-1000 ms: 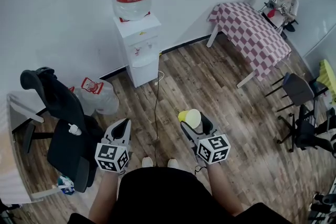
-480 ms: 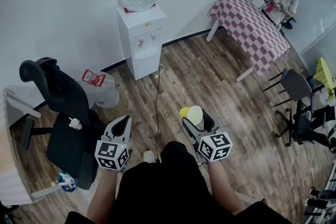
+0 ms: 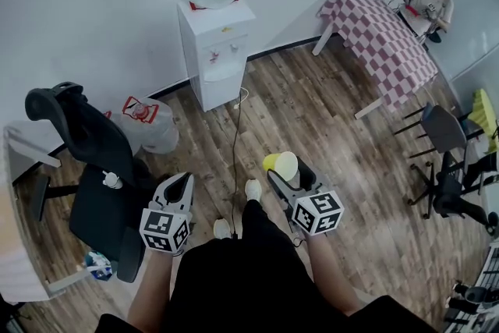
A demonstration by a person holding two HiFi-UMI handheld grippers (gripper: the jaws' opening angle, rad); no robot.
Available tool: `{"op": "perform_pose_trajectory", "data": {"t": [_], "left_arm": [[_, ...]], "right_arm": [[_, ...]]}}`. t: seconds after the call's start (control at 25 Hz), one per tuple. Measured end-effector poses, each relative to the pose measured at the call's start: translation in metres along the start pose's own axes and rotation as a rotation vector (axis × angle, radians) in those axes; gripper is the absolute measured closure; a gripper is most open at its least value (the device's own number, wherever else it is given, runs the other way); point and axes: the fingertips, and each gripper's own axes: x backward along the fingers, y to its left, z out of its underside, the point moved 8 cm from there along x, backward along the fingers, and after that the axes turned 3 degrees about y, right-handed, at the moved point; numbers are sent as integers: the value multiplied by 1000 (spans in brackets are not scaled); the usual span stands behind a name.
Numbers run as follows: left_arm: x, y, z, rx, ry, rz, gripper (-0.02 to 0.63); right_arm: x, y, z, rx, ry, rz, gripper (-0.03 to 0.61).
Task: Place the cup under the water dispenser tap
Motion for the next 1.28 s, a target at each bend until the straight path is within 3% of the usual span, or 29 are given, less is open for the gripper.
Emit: {"op": "perform_pose_trajectory", "data": {"t": [0.36, 0.84, 1.28], "left_arm": [[-62, 7, -42, -18, -1, -12, 598], [-147, 0, -93, 5, 22, -90, 598], [-228, -31, -98, 30, 81, -121, 598]], "right_arm": [[-52, -48, -35, -7, -3, -41, 213], [-123, -133, -91, 17, 31, -143, 214], [-167, -217, -77, 52, 150, -211, 214]]}}
